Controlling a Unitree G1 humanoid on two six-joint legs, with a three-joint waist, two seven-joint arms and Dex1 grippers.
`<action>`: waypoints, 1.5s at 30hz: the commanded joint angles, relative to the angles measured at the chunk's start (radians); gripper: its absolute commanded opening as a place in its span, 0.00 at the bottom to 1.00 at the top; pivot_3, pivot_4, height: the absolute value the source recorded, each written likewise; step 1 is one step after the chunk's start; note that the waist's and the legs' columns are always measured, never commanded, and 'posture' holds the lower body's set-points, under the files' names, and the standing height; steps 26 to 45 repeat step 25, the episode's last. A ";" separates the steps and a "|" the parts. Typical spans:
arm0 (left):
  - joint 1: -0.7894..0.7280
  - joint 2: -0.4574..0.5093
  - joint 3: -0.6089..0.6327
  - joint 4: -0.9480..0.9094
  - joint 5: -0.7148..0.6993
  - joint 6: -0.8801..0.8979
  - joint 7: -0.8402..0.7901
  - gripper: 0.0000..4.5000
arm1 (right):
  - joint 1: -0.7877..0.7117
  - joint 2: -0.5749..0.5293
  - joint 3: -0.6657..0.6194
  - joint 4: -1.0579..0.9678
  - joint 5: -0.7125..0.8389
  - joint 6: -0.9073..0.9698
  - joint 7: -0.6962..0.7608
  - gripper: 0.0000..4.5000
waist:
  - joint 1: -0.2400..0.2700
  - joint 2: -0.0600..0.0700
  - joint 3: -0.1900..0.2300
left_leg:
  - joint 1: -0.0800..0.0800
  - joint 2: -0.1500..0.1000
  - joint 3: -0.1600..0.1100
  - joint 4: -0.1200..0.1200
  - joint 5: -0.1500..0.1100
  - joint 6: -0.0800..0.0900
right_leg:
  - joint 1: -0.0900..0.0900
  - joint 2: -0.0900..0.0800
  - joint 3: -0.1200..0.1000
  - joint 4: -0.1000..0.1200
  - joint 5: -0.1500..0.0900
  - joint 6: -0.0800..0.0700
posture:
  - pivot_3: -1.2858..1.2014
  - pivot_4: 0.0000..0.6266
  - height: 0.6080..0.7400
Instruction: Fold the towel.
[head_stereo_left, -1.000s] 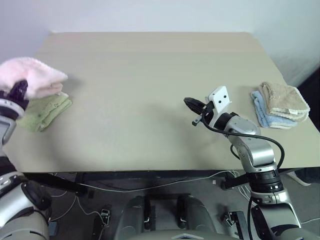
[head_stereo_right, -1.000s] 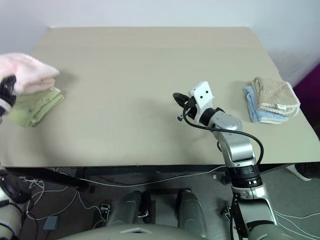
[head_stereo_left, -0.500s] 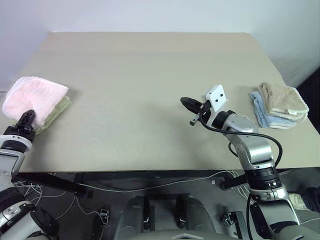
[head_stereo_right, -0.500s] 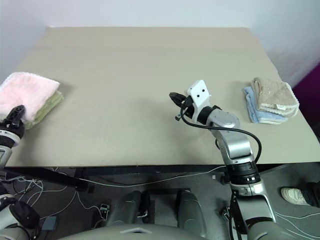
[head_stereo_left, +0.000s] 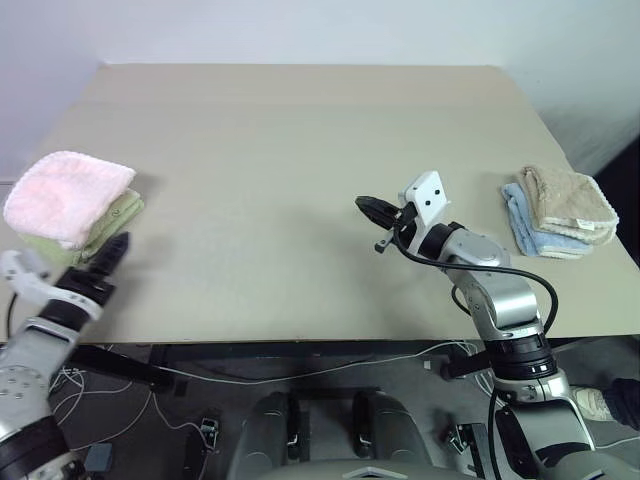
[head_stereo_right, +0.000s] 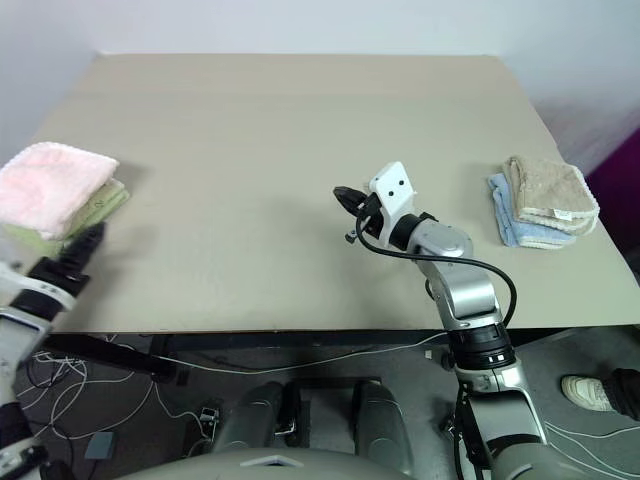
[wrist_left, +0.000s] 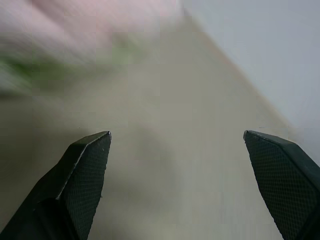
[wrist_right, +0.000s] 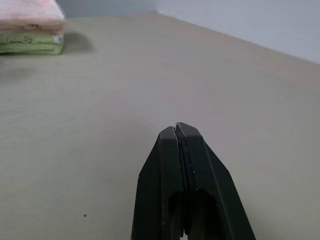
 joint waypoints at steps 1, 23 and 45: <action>-0.023 0.005 -0.168 -0.102 0.182 -0.132 -0.027 0.99 | -0.009 0.018 -0.004 -0.009 0.000 -0.017 -0.014 0.00 | -0.002 0.000 0.000 | 0.000 0.000 0.000 0.000 0.000 0.000 | 0.000 0.000 0.000 -0.001 0.000 -0.001 | 0.52 0.24 1.00; -0.357 -0.049 -0.482 0.310 0.683 -0.624 -0.126 0.99 | 0.093 0.072 -0.101 0.014 -0.026 -0.052 -0.215 0.00 | -0.001 0.001 0.000 | -0.007 0.001 0.002 0.002 0.003 0.004 | -0.006 0.007 -0.002 0.001 0.003 0.002 | 0.52 0.24 1.00; -0.373 -0.051 -0.491 0.334 0.698 -0.635 -0.132 0.99 | 0.100 0.077 -0.099 0.007 -0.025 -0.055 -0.220 0.00 | 0.000 0.001 0.000 | -0.008 0.001 0.002 0.003 0.003 0.004 | -0.005 0.007 -0.002 0.001 0.003 0.003 | 0.52 0.24 1.00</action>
